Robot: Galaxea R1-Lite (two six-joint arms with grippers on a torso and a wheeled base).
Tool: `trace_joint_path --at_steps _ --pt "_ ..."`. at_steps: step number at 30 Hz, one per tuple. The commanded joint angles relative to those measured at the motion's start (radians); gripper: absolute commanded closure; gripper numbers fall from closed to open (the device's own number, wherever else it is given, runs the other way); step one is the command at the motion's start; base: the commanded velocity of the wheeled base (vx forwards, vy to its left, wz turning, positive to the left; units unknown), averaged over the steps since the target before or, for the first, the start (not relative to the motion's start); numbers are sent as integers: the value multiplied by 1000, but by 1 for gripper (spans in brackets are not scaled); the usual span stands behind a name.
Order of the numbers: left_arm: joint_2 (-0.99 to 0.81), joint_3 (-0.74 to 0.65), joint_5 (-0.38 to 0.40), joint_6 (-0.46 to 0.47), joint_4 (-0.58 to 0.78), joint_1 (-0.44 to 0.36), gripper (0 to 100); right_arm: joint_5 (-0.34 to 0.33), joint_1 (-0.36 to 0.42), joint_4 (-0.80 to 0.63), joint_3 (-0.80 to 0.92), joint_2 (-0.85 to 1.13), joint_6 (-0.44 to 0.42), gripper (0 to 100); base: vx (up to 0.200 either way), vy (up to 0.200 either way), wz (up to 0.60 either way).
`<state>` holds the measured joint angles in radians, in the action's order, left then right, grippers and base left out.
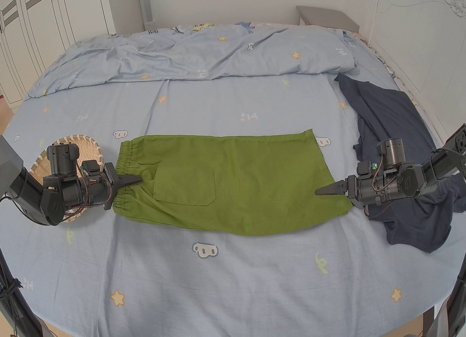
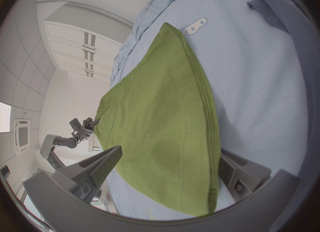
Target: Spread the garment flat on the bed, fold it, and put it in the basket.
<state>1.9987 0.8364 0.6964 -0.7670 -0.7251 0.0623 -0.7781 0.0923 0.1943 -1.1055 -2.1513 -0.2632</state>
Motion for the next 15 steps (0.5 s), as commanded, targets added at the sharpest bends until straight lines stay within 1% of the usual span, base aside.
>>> trace_joint_path --at_steps 1,2,5,7,10,15 --pt "3 1 0 0 -2 1 100 3 0 -1 -19 -32 -1 0 0 0 0" --pt "3 1 0 0 0 1 100 3 -3 -6 -22 -32 -1 100 0 0 0" --pt "3 1 0 0 -2 1 100 3 -5 -9 -23 -32 -1 100 0 0 0" --pt "6 3 0 0 -2 4 100 -41 -34 -41 -50 -39 -4 100 0 0 0" --pt "6 4 0 0 -2 4 100 -98 -52 -62 -62 -35 -5 100 0 0 0" --pt "3 7 0 0 6 7 100 -112 -59 -72 -60 -27 -5 100 0 0 0"
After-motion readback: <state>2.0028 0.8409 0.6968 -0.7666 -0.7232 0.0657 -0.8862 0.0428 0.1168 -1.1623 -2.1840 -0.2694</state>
